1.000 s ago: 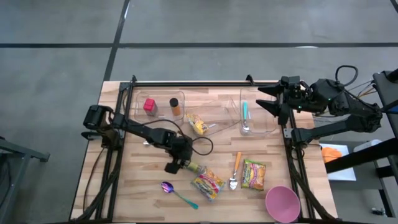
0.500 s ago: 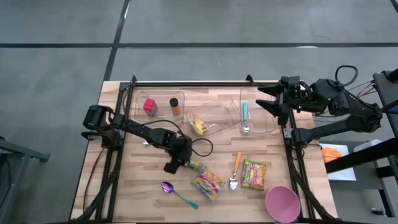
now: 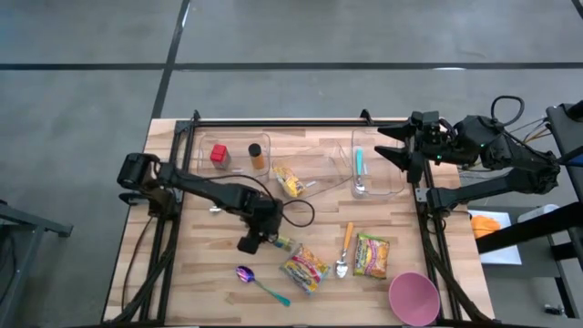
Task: Pick & Place Food Item
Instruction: Put the green seasoning bottle into the left transparent bin
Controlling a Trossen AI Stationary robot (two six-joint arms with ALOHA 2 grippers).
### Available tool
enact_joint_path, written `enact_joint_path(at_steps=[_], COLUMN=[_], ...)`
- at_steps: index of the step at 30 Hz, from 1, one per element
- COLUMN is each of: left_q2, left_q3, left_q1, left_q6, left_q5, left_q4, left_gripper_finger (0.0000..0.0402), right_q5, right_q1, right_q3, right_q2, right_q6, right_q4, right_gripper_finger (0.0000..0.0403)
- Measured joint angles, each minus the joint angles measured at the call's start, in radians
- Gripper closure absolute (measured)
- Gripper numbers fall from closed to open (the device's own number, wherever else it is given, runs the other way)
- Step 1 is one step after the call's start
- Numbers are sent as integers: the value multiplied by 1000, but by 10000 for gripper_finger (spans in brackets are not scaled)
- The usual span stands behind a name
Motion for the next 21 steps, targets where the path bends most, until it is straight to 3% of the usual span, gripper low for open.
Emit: enact_joint_path(at_steps=[8,14,21], left_q2=[-133,-267,-365], left_q3=[123,167,164], left_q1=[6,94,277], left_q6=[-81,-355,-821], left_q5=[-60,-79,130], left_q4=[-188,-253,-227], left_gripper_finger=[197,197,197], right_q5=[-1,-2,2], right_q1=[0,0,0], right_q3=[0,0,2], right_q2=[0,14,101], right_q6=[-4,-5,-113], right_q4=[0,-6,-54], right_gripper_finger=[76,76,76])
